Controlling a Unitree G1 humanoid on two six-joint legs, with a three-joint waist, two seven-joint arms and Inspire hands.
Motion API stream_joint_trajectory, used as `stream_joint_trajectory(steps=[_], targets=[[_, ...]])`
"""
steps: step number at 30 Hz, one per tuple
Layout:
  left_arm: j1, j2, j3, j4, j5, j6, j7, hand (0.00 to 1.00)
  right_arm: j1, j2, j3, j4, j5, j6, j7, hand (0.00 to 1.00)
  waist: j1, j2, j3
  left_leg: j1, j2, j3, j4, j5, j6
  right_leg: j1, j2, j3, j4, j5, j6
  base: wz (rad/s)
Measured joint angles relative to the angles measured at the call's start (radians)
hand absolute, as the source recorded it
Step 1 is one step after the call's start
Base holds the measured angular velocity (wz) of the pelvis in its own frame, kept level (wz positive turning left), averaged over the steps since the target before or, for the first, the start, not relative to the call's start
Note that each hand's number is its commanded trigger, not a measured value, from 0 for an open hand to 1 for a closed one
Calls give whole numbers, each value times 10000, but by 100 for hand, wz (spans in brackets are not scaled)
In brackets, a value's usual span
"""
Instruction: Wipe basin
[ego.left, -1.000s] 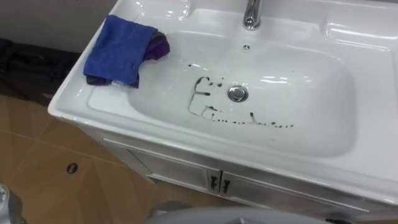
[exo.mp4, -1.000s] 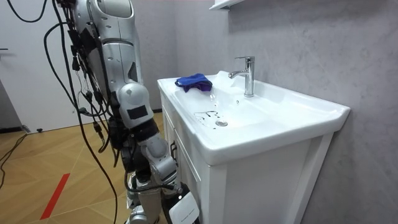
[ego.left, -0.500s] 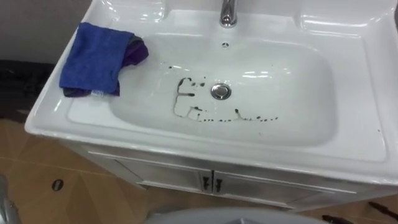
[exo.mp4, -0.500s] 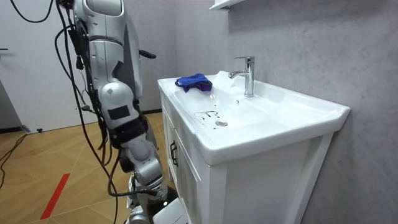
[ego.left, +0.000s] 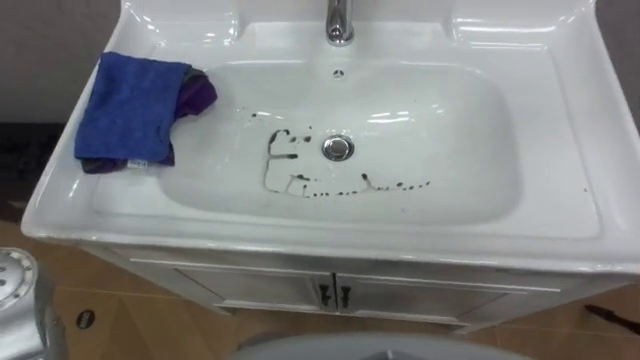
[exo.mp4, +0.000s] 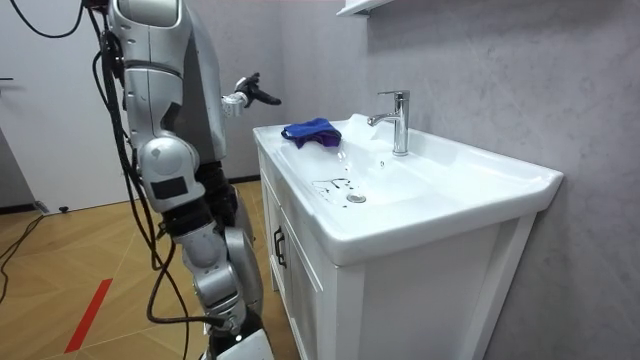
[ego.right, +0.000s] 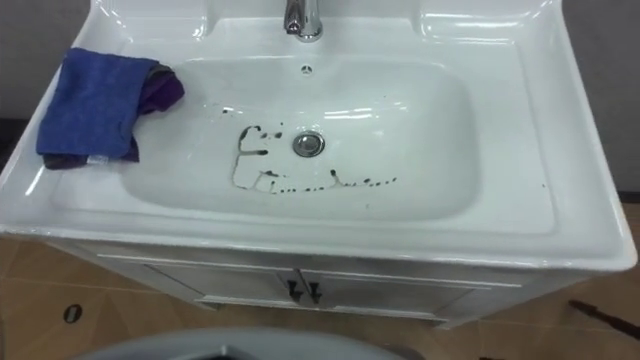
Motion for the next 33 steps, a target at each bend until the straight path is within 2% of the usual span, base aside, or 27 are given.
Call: stream_joint_trajectory(steps=[2, 7, 10, 14, 17, 19, 24, 29, 33], targets=[[4, -114, -282, 1, 1, 63, -329, 0, -1, 64, -2, 52, 2, -8, 0, 0, -177, 7, 22, 10, -2, 35, -4, 2, 0, 1, 8, 82, 4, 0, 0, -4], [51, -177, -808, 23, 20, 189, -960, 0, -112, 163, -1, 388, 52, -1, -5, 0, -432, -13, 28, 166, -6, 229, -80, 20, 2, 29, 5, 142, 28, -4, 6, -8], [-34, -179, -1140, 517, 355, 195, -1290, 0, -157, 225, -3, 445, 63, 1, -5, 0, -482, -91, 28, 190, 5, 365, -81, 29, 0, -28, 26, 338, 40, -4, 5, -14], [-72, -179, -1331, 1059, 601, 356, -1600, 0, -220, 347, -5, 446, 64, 0, 42, 0, -728, -289, 34, 307, 12, 465, -83, 28, 0, -36, 37, 414, 29, -3, 4, -7], [-164, -179, -1355, 1098, 588, 360, -1701, 0, -235, 371, -3, 437, 65, 4, 189, 0, -739, -369, 70, 293, 92, 520, -160, 18, 5, -96, 80, 594, 29, 11, -15, -11], [-291, -179, -1352, 1189, 585, 358, -1744, 0, -205, 402, 3, 440, 96, 11, 248, 0, -710, -407, 64, 296, 138, 588, -264, 17, 4, -145, 139, 713, 9, 78, -39, -15], [-336, -189, -1354, 1281, 590, 360, -1896, 0, -196, 563, 4, 567, 98, 38, 294, 0, -817, -357, 39, 237, 149, 609, -243, 22, -6, -170, 220, 818, -1, 132, -100, -7], [-338, -219, -1358, 1282, 589, 396, -2224, 0, -214, 755, 4, 816, 13, 221, 309, 0, -1001, -214, -17, 298, 151, 638, -247, 36, -29, -175, 240, 877, 12, 134, -103, -3], [-345, -220, -1361, 1281, 589, 425, -2458, 0, -214, 754, 4, 836, 13, 226, 301, 0, -1029, -220, -15, 314, 151, 716, -245, 37, -30, -176, 241, 900, 13, 134, -103, -2]])
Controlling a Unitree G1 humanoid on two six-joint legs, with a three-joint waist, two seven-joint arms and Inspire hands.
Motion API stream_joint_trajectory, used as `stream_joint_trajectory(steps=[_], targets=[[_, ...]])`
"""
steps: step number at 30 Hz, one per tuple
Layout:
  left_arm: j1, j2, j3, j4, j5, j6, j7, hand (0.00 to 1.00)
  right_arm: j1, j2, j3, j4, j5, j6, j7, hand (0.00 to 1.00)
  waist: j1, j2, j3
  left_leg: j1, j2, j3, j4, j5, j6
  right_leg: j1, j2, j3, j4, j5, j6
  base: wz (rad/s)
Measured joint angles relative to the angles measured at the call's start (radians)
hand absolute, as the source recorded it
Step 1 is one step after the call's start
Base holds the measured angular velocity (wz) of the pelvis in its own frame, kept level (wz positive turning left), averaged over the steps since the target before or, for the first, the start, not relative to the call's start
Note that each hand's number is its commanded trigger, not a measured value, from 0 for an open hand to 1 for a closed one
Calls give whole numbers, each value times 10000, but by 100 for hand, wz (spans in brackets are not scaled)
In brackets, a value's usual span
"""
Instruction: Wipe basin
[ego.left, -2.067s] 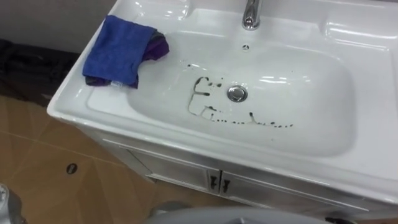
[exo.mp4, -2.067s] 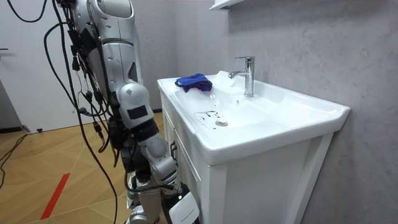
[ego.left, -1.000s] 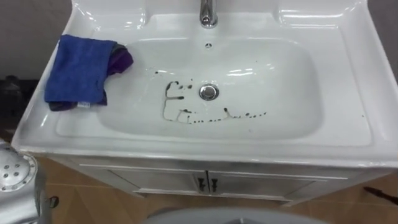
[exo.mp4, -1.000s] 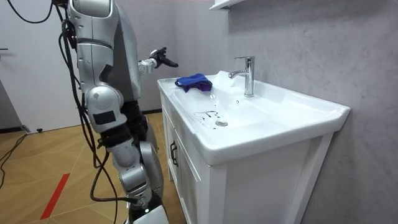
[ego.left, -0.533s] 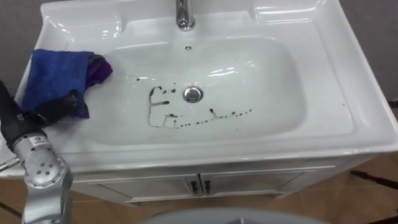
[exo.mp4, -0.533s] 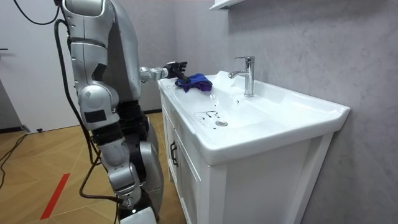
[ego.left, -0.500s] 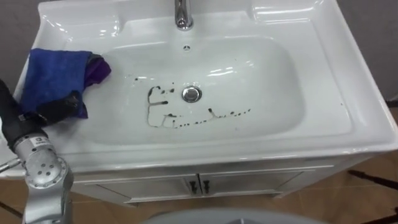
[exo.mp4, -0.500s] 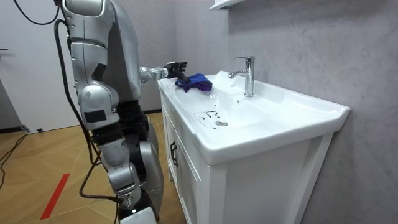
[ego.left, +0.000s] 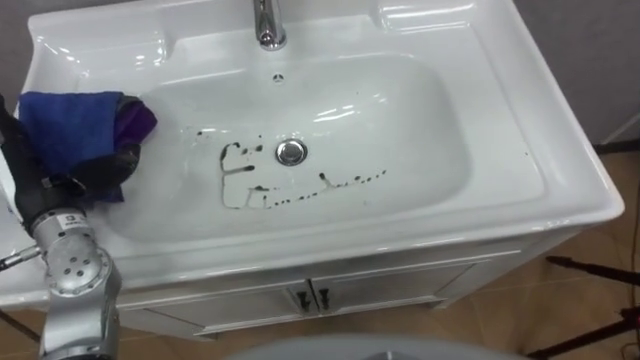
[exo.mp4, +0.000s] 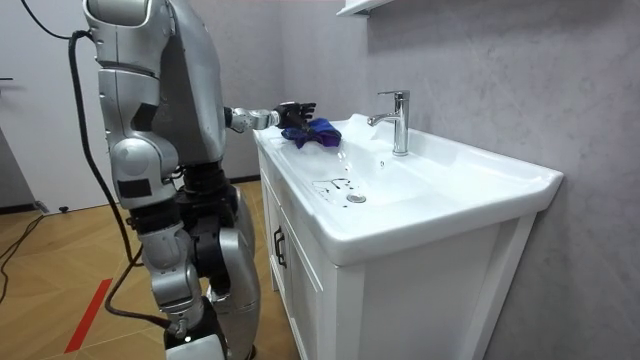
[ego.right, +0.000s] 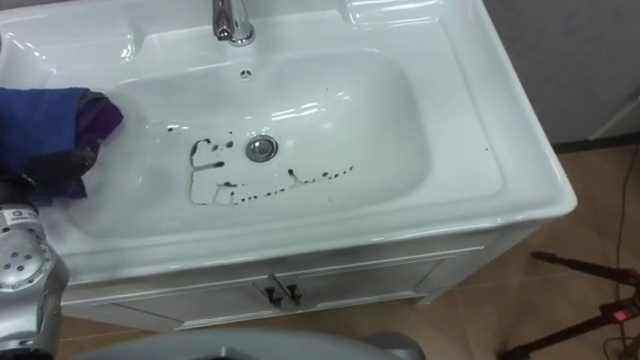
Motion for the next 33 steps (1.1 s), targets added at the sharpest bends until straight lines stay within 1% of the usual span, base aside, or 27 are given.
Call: stream_joint_trajectory(steps=[4, 5, 8, 13, 18, 22, 24, 26, 27, 29, 30, 31, 33], targets=[[1, 1, -22, -1, 34, 204, -42, 0, 6, -2, -2, -50, -10, 32, -19, 0, 8, -71, -9, -2, 1, 27, 4, 0, 0, -6, 3, 21, 2, 0, 0, 0], [-5, 1, -22, 1, 134, 246, -42, 0, -29, -6, -3, -72, -12, 123, -23, 0, 4, -96, -8, -2, 1, 36, 9, 0, 0, -11, 5, 35, 9, 0, 0, 0], [-80, 1, -22, 15, 456, 383, -42, 0, -172, -11, -2, -62, -4, 221, -23, 0, 44, -125, -7, -2, 3, 64, 14, 0, 0, -12, 9, 50, 5, 5, -8, 0], [-163, 1, -22, 15, 687, 651, -102, 0, -210, -11, 3, -68, 10, 274, -24, 0, 60, -80, 1, -2, 5, 73, 13, -1, 0, -13, 14, 56, 4, 7, -11, 0], [-169, 1, -22, 18, 1358, 709, -141, 0, -166, -12, 42, -66, 276, 337, -70, 0, 86, -75, 9, -1, 5, 75, 12, -1, 0, -20, 20, 76, 4, 7, -11, 0], [-177, 2, -18, 16, 2285, 873, -184, 0, -92, -18, 382, -106, 694, 380, -197, 0, 115, -78, 11, 3, 8, 126, -18, -1, 0, -48, 34, 161, 2, 7, -11, -3], [-210, 3, -16, 15, 2777, 987, -212, 0, -78, -15, 389, -99, 689, 430, -217, 0, 94, -70, 11, -9, 7, 129, -20, -1, 0, -63, 32, 160, 10, 7, -11, 0], [-240, 13, 37, 15, 3667, 1028, -213, 0, -61, -12, 386, -58, 641, 446, -221, 0, 67, -81, 8, -12, 13, 130, -17, -1, 0, -65, 37, 157, 19, 7, -11, 0], [-269, 14, 37, 15, 3851, 1052, -215, 0, -51, -13, 383, -47, 640, 459, -219, 0, 64, -82, 9, -15, 12, 126, -14, -1, 0, -65, 37, 155, 15, 7, -11, 0], [-419, 48, 41, 22, 4725, 1245, -252, 0, 12, -14, 366, -104, 636, 615, -196, 0, 80, -86, 7, -19, 11, 128, -6, -1, 0, -67, 35, 154, 12, 7, -11, 0], [-450, 67, 42, 26, 4941, 1310, -264, 0, 26, -14, 366, -119, 636, 647, -188, 0, 85, -87, 7, -17, 11, 130, -6, -1, 0, -67, 34, 154, 12, 7, -11, 0], [-485, 94, 42, 29, 5273, 1448, -295, 0, 39, -15, 366, -126, 637, 670, -164, 0, 86, -80, 3, -16, 11, 135, -5, -1, 0, -66, 33, 155, 9, 7, -12, 0], [-544, 98, 44, 52, 5568, 1686, -422, 0, 118, -16, 365, -271, 638, 803, -120, 0, 84, -65, -3, -14, 9, 150, 0, -1, 0, -66, 31, 159, 4, 8, -13, 0]])
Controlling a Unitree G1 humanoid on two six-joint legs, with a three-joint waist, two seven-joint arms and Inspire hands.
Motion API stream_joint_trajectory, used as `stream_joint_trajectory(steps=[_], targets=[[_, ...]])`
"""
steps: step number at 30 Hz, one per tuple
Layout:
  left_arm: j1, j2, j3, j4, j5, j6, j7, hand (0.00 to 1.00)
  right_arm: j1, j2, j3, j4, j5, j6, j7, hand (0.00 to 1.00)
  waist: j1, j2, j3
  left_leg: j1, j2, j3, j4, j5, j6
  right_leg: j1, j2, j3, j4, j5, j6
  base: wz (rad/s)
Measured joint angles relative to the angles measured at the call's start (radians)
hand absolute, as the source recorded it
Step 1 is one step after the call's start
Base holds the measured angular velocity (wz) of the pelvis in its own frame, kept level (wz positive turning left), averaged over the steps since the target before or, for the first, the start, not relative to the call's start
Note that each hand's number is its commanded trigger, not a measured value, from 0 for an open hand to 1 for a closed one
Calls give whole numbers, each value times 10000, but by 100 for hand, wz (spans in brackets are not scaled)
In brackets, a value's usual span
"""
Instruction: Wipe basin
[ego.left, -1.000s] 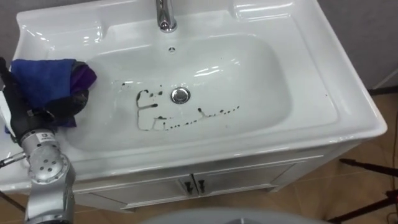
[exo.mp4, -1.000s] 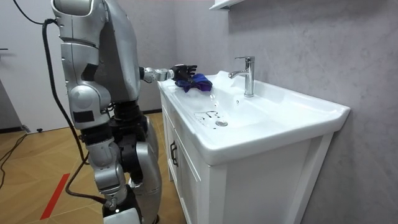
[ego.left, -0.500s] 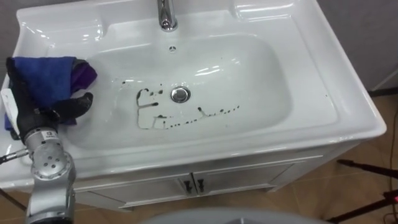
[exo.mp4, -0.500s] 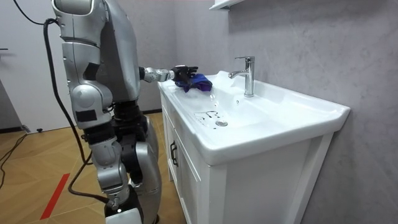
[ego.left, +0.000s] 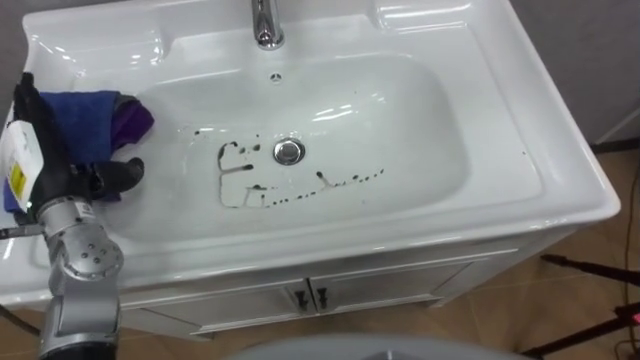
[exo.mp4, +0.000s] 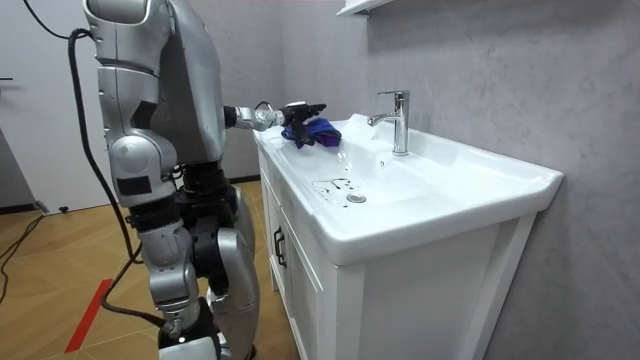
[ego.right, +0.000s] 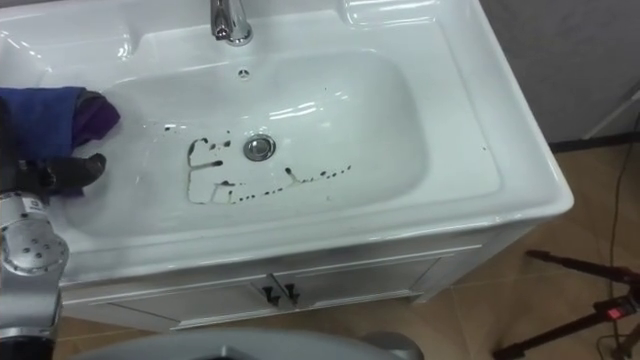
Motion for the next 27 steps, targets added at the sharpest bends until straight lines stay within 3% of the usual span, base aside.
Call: stream_joint_trajectory(steps=[5, 11, 16, 23, 27], targets=[[-6, 1, 0, 19, 275, 785, -57, 0, 117, -6, 4, -211, 30, 290, -13, 0, 43, 44, -26, 9, 1, 17, -1, 0, 0, -12, 20, 86, -2, 2, -3, -1], [-7, 30, 7, 18, 661, 1376, -271, 0, 159, -11, 15, -347, 52, 560, -144, 0, 164, 120, -67, 5, 12, 0, -2, 0, 0, -48, 41, 173, 13, 14, -24, -3], [-8, 55, 17, 16, 942, 1592, -285, 0, 401, -10, 18, -582, 108, 660, -268, 0, 287, 86, -53, 13, 15, -26, 0, 0, -1, -7, 43, 148, -8, 15, -26, 1], [-13, 54, 17, 137, 942, 1604, -313, 0, 398, -5, 30, -595, 107, 727, -331, 0, 294, -6, -29, 6, 15, -34, 6, 0, -1, -7, 50, 154, -21, 15, -27, 0], [-15, 54, 15, 287, 943, 1629, -469, 0, 401, -10, 36, -624, 112, 768, -334, 0, 303, -7, -78, 14, 26, -2, -2, -1, -3, -1, 65, 164, -27, 17, -30, 0]])
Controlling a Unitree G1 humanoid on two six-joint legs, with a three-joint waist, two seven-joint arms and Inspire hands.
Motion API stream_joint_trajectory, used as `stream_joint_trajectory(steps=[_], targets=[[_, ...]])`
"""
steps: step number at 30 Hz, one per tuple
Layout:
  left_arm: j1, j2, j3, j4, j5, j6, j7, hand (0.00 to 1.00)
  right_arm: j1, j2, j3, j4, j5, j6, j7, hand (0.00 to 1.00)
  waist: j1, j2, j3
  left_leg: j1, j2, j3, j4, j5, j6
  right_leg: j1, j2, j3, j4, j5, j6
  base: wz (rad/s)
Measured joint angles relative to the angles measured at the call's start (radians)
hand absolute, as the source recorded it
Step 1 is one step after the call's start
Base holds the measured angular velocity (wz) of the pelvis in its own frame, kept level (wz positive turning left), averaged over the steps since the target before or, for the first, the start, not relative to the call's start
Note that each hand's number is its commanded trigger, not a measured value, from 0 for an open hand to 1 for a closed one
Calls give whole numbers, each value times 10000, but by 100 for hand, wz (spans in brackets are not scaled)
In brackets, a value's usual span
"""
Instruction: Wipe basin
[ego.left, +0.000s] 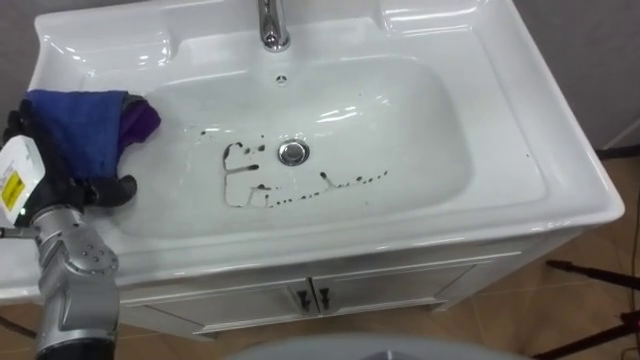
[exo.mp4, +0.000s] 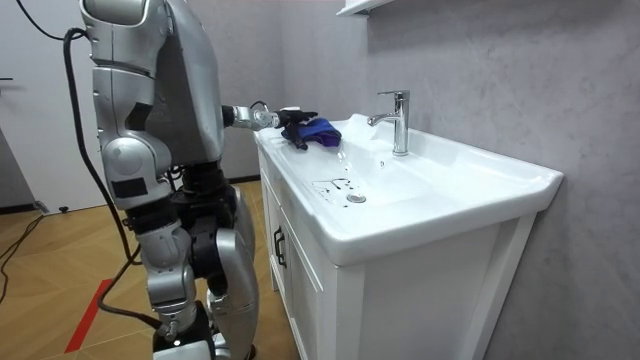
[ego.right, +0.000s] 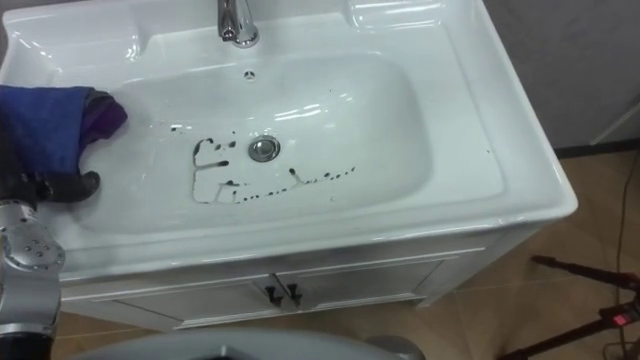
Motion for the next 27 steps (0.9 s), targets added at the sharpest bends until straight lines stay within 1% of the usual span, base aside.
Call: stream_joint_trajectory(steps=[1, 4, 5, 6, 9, 11, 18, 19, 20, 22, 23, 27], targets=[[-2, -1, 0, 80, 94, 9, -118, 0, 5, -3, -9, -79, -16, 78, -5, 0, 5, 10, -13, 3, 3, 4, 3, 0, -1, 0, 2, -3, 12, 0, 0, 0], [-83, -1, 0, 81, 542, 56, -585, 0, 22, -20, -9, -328, -16, 151, -3, 0, 15, 24, -14, 2, 12, 5, 9, 5, -9, 4, 7, -14, 13, 6, -10, 0], [-113, -2, -1, 84, 672, 70, -750, 98, 19, -30, -9, -381, -16, 150, -3, 0, 15, 28, -13, 2, 15, 6, 5, 6, -10, 10, 10, -16, 13, 8, -14, 0], [-127, -1, 0, 85, 695, 80, -824, 100, 16, -34, -9, -390, -20, 149, -3, 0, 13, 28, -13, 2, 17, 5, 4, 5, -10, 13, 12, -14, 13, 10, -17, 0], [-199, -1, -1, 136, 778, 148, -1120, 100, 17, -54, -9, -389, -24, 157, -7, 0, 13, 37, -10, 1, 21, 3, -4, 5, -12, 18, 14, -12, 23, 13, -23, 0], [-242, -1, -1, 212, 868, 146, -1280, 100, 26, -56, -9, -387, -65, 161, -14, 0, 13, 81, 12, 0, 24, 1, -6, 4, -13, 15, 17, -9, 27, 15, -28, 0], [-604, 39, -1, 285, 1563, 162, -1462, 100, 41, -55, -13, -387, -158, 164, -413, 0, -19, 119, 5, 7, 18, -5, -17, 26, -46, 30, 18, -12, 12, 7, -42, 0], [-695, 136, -3, 339, 1565, 174, -1464, 100, 35, -57, -9, -391, -153, 164, -499, 0, -29, 120, 5, 11, 20, -7, -19, 32, -54, 37, 20, -14, 10, 6, -44, 0], [-806, 308, -2, 477, 1562, 240, -1453, 100, 35, -56, -7, -399, -144, 163, -589, 0, -39, 120, 5, 23, 21, -6, -20, 35, -58, 48, 21, -13, 10, 5, -46, 0], [-969, 528, 0, 673, 1565, 377, -1463, 100, 34, -61, -7, -399, -145, 163, -700, 0, -51, 119, 5, 54, 18, -1, -22, 36, -58, 63, 20, -6, 9, 4, -46, 0], [-1017, 607, 10, 770, 1622, 387, -1460, 100, 32, -60, -8, -400, -157, 163, -762, 0, -49, 115, 5, 81, 10, 1, -26, 36, -57, 81, 18, 3, 1, 3, -45, -3], [-1050, 633, 50, 787, 1962, 394, -1463, 100, 10, -60, -10, -400, -243, 163, -837, 0, -54, 94, 2, 92, -2, 9, -39, 37, -56, 82, 10, 9, -24, 0, -39, 0]])
